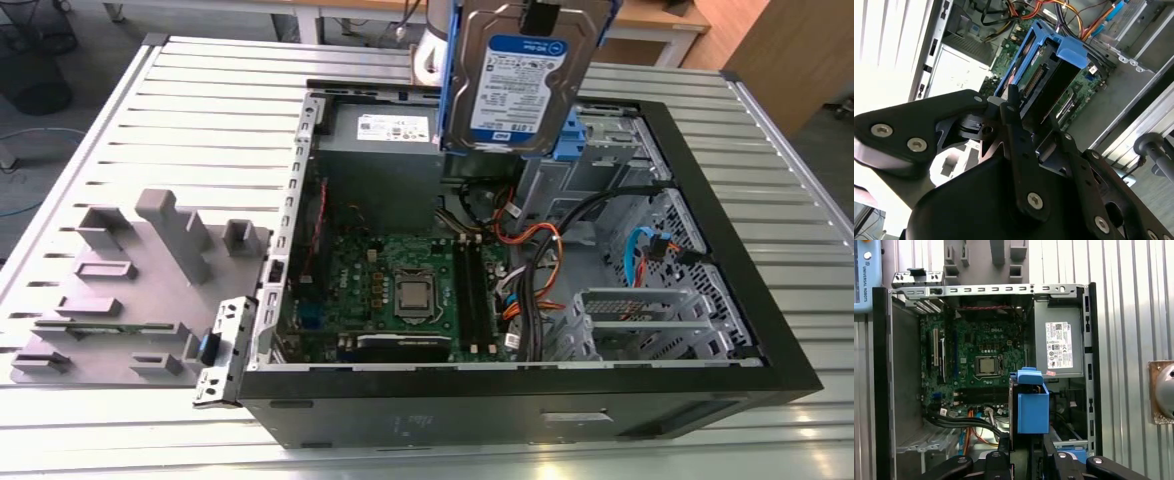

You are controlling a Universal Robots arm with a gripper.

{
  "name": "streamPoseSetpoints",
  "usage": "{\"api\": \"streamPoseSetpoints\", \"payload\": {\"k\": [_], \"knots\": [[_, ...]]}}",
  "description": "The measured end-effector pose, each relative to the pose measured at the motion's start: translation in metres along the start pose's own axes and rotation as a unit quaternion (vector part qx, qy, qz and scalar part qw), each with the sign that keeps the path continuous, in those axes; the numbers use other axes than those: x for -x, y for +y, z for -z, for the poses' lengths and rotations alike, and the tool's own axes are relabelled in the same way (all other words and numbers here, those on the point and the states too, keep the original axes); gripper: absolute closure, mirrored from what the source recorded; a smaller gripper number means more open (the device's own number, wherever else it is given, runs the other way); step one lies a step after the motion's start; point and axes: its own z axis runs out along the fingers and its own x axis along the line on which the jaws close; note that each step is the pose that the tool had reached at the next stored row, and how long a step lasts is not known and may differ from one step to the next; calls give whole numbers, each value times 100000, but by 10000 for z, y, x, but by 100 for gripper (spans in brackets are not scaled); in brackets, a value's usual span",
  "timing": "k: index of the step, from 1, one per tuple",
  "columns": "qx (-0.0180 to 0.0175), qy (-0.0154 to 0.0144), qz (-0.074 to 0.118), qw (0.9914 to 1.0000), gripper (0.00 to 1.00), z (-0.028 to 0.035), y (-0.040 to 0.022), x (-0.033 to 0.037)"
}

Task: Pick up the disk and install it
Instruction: 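Pick up the disk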

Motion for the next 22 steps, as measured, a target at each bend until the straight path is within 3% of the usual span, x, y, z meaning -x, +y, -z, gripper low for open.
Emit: {"api": "streamPoseSetpoints", "payload": {"k": [22], "knots": [[-16,204,-6,100000,65,13,-22,-357]]}}
